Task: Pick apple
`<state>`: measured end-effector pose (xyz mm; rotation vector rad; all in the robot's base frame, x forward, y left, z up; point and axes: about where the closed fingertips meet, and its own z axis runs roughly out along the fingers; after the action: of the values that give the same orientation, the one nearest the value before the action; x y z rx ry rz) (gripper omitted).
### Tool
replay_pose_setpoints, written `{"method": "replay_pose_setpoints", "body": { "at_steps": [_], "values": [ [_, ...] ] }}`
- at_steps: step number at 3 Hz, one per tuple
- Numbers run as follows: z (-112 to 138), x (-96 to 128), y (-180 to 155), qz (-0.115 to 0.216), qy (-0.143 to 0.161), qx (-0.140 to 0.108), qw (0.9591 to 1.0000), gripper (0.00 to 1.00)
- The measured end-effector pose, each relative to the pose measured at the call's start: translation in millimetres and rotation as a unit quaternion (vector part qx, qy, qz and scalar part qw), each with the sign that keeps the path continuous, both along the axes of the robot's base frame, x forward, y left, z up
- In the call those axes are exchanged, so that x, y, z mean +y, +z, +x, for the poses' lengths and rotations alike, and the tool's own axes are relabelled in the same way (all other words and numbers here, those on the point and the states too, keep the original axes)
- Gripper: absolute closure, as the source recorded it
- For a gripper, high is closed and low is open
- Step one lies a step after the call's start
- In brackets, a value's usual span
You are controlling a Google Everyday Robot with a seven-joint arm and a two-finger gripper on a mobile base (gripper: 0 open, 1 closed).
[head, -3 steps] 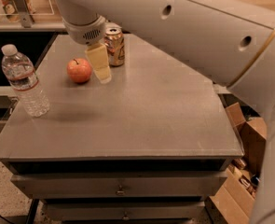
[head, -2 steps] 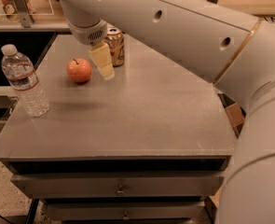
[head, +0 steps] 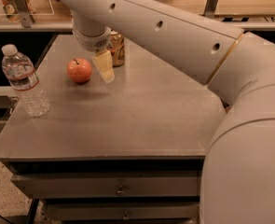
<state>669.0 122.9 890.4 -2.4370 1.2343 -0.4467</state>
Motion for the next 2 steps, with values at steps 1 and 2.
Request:
{"method": "replay_pose_setpoints", "body": {
  "at_steps": [1,2],
  "values": [
    [8,17,-12,0.023,0.030,0.008,0.9993,0.00],
    [8,31,-18,0.050,0.055,0.021,0.9970,0.00]
  ]
}}
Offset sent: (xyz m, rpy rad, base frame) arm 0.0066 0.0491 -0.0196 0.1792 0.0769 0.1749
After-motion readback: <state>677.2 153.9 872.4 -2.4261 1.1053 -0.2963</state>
